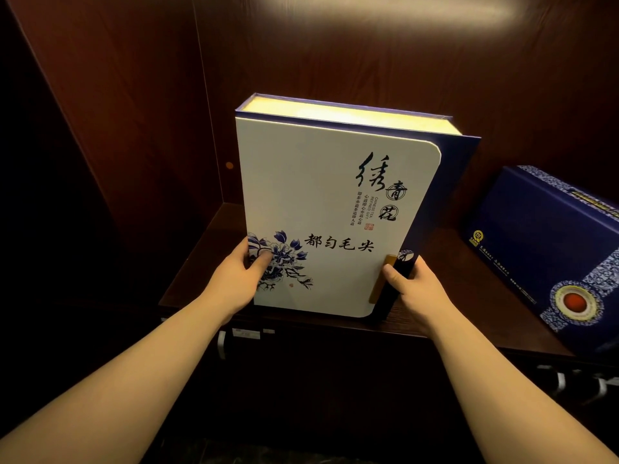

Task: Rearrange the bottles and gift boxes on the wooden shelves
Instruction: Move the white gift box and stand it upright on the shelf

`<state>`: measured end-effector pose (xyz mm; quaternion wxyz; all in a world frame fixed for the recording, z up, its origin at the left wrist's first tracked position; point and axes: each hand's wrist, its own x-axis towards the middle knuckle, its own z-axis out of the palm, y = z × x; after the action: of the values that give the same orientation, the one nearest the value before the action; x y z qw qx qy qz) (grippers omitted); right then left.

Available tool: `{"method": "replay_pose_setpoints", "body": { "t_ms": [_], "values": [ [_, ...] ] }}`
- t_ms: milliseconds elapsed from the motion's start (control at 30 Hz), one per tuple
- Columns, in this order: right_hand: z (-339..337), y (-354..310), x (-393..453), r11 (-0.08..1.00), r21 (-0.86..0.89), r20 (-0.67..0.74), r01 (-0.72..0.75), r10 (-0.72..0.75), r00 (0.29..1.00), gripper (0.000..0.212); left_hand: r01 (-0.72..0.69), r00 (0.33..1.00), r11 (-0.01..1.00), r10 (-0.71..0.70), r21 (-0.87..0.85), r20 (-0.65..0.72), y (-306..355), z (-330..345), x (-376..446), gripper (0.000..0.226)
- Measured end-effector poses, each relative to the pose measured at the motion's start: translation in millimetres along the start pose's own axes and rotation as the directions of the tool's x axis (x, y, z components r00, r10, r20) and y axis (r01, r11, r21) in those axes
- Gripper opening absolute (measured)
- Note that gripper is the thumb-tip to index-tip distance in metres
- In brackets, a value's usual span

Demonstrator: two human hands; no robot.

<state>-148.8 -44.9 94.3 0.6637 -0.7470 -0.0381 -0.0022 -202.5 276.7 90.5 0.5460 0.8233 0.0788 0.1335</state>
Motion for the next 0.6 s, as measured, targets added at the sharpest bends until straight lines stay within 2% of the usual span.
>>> {"method": "replay_pose_setpoints", "body": {
  "t_ms": [200,400,600],
  "values": [
    [-2.1,0.3,-1.6,1.000,-0.015,0.023,0.024,-0.024,0.999,0.031,-0.023,0.999,0.998,0.026,0.060,-0.035,2.2,3.4,-1.4,0.040],
    [3.4,1.5,-1.7,1.000,-0.014,0.022,0.008,-0.008,1.000,0.026,-0.027,0.998,0.995,0.032,0.097,-0.054,3.3,2.7,-2.7,0.025],
    [5.1,1.0,-0.7,1.000,-0.019,0.023,0.009,-0.008,1.000,0.028,-0.026,0.997,0.994,0.033,0.106,-0.063,4.6,3.1,-2.6,0.024]
  ]
}}
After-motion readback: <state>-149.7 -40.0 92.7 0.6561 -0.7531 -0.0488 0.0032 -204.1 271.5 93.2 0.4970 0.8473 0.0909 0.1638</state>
